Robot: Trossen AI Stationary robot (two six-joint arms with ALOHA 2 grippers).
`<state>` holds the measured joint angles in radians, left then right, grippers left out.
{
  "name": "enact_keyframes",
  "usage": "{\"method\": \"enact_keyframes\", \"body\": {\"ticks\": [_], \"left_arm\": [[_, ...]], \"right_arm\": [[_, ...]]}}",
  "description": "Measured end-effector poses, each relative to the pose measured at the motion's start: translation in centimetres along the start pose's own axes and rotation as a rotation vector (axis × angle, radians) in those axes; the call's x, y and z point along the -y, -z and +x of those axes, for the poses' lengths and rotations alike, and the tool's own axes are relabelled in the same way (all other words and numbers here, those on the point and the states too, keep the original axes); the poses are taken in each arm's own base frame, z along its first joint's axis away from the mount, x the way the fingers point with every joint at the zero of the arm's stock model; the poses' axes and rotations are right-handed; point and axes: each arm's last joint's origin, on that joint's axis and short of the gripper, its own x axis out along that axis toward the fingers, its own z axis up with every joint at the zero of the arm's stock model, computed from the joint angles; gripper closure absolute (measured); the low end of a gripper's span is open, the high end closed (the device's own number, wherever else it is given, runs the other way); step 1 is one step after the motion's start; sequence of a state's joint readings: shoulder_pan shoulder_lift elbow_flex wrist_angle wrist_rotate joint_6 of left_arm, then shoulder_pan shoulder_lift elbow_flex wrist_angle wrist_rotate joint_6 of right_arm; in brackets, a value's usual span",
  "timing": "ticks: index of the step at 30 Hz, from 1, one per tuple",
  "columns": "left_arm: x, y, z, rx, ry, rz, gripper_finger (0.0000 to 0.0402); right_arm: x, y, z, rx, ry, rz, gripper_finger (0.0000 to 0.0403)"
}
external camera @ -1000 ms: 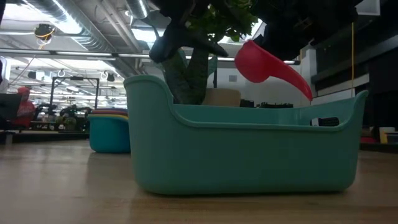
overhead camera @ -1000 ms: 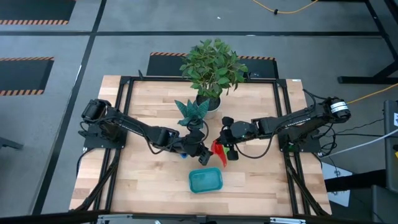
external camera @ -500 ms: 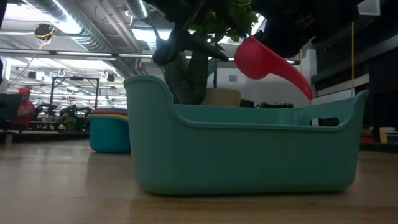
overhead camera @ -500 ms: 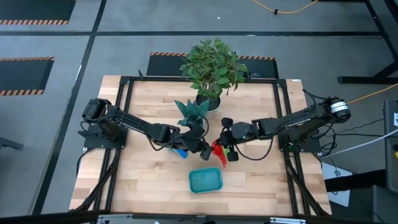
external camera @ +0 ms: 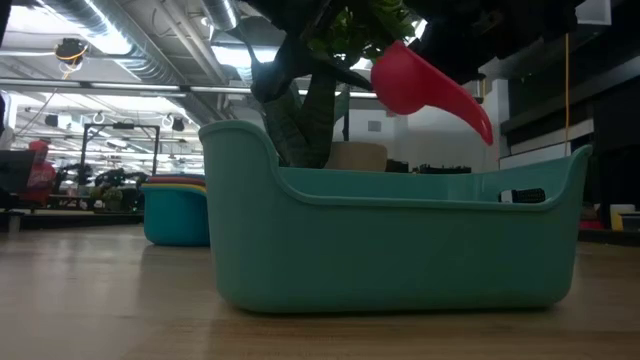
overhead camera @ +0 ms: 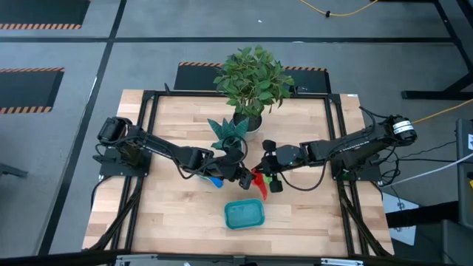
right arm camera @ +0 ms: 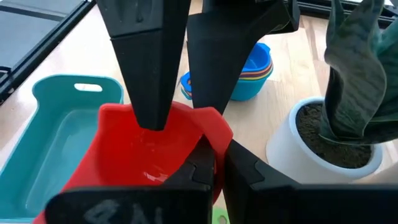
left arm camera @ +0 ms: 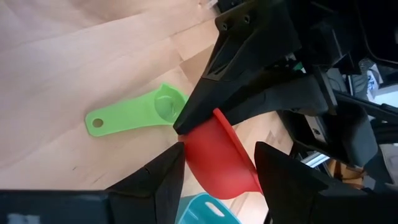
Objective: Nest measuring cups in basket
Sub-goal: Stack the red measuring cup on top of the blue measuring cup
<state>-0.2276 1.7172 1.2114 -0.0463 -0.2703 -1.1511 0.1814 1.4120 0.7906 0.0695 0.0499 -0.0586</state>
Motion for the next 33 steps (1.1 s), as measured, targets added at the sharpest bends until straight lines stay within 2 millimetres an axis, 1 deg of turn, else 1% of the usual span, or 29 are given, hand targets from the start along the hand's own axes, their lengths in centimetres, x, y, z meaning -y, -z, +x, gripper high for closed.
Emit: {"method": "enact_keyframes", "body": {"ticks": [12,19,23,33], "left_arm": [[-0.06,-0.02,0.01,0.0,-0.006,-0.003,0.0216],[-0.13,0.06,0.01,-0.034,-0.003,-0.094,0.0218],[-0.13,0.12,0.01,-0.051,-0.001,-0.173,0.0218],[-0.14,0.2,0.0,-0.08,0.003,-0.206,0.0218]], "right_arm": [[0.07,-0.05,0.01,0.005,0.024,-0.001,0.0387],[0.07,-0.07,0.03,0.007,0.024,-0.002,0.0387],[0.06,-0.08,0.03,0.008,0.024,-0.003,0.0387],[0.06,-0.09,0.03,0.009,0.024,-0.003,0.0387]]}}
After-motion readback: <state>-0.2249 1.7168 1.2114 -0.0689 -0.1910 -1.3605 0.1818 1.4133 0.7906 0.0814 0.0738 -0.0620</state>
